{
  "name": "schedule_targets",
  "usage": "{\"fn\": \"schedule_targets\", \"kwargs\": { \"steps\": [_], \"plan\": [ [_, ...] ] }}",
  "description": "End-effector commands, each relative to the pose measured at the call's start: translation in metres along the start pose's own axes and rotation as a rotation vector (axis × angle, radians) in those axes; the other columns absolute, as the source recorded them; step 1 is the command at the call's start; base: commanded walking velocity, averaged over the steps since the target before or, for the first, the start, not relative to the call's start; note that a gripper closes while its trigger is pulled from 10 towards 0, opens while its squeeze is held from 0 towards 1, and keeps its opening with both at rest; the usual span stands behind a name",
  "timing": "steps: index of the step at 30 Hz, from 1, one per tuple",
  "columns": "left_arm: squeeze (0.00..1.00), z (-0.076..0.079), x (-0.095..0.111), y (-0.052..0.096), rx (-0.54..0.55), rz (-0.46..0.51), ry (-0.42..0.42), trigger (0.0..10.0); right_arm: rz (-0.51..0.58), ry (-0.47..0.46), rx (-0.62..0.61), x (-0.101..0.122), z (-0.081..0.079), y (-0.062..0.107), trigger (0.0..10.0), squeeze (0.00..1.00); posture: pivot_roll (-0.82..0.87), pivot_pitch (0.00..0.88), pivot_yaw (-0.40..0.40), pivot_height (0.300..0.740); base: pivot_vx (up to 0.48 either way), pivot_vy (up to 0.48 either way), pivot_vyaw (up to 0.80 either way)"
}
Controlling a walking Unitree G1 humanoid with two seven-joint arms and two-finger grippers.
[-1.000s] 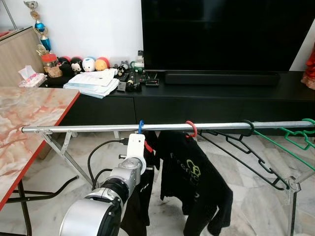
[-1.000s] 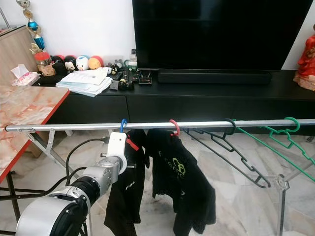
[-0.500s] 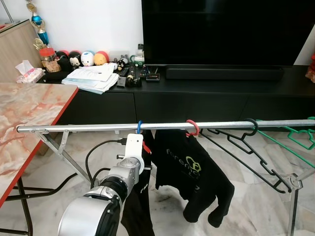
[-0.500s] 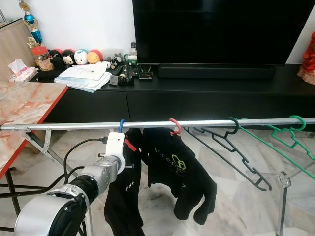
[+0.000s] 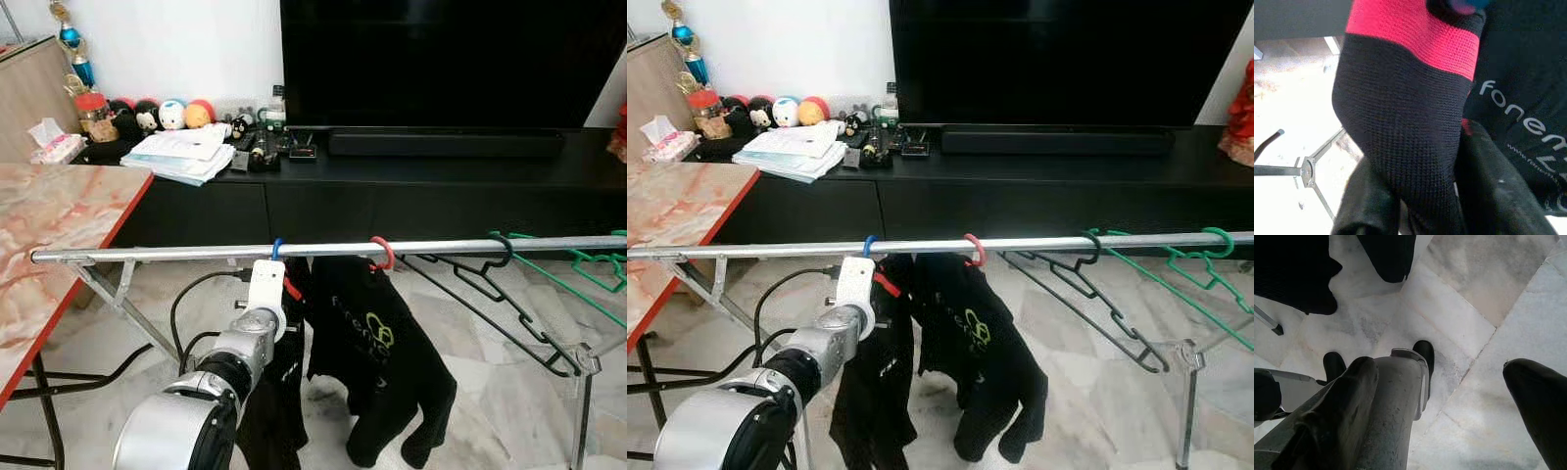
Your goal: Hang hanger
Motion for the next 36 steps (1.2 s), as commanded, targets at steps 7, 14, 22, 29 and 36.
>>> {"fn": "schedule_targets", "kwargs": {
  "steps": [7, 14, 22, 29, 36],
  "plan": [
    [1.0, -0.003, -0.007, 0.002, -0.036, 0.047, -0.029, 10.0, -0.091, -0.01, -0.023, -0.018, -0.004, 0.0, 10.0, 0.0, -0.1, 0.0, 0.059, 0.74, 0.0, 0.0, 0.0],
    [1.0, -0.011, -0.02, 0.011, -0.056, 0.085, -0.057, 10.0, -0.083, -0.018, -0.027, -0.01, -0.01, -0.004, 10.0, 0.0, -0.08, 0.0, 0.064, 0.74, 0.0, 0.0, 0.0],
    [1.0, -0.029, -0.011, 0.05, -0.061, 0.27, -0.1, 10.0, -0.059, -0.013, -0.02, 0.004, -0.017, -0.007, 10.0, 0.0, -0.03, 0.0, 0.06, 0.74, 0.0, 0.0, 0.0],
    [1.0, -0.047, -0.027, 0.086, -0.049, 0.331, -0.085, 10.0, -0.037, -0.014, -0.02, 0.016, -0.022, -0.01, 10.0, 0.0, -0.01, 0.0, 0.054, 0.74, 0.0, 0.0, 0.0],
    [0.0, -0.121, -0.131, 0.108, 0.224, -0.078, -0.221, 10.0, -0.033, -0.008, -0.038, 0.024, -0.024, -0.011, 10.0, 0.0, 0.02, 0.0, 0.044, 0.74, 0.0, 0.0, 0.0]
  ]
}}
Point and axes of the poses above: a point about 5 cm out from each wrist's last joint towards the gripper, its own y axis pointing back from the gripper into the wrist, its own x axis along the axis of the wrist's last joint, z = x × y, the point moved 2 cm from there along -y, pointing out of the wrist towards the gripper, and after that the axes turned 14 degrees about -y, right-handed, at the moved point
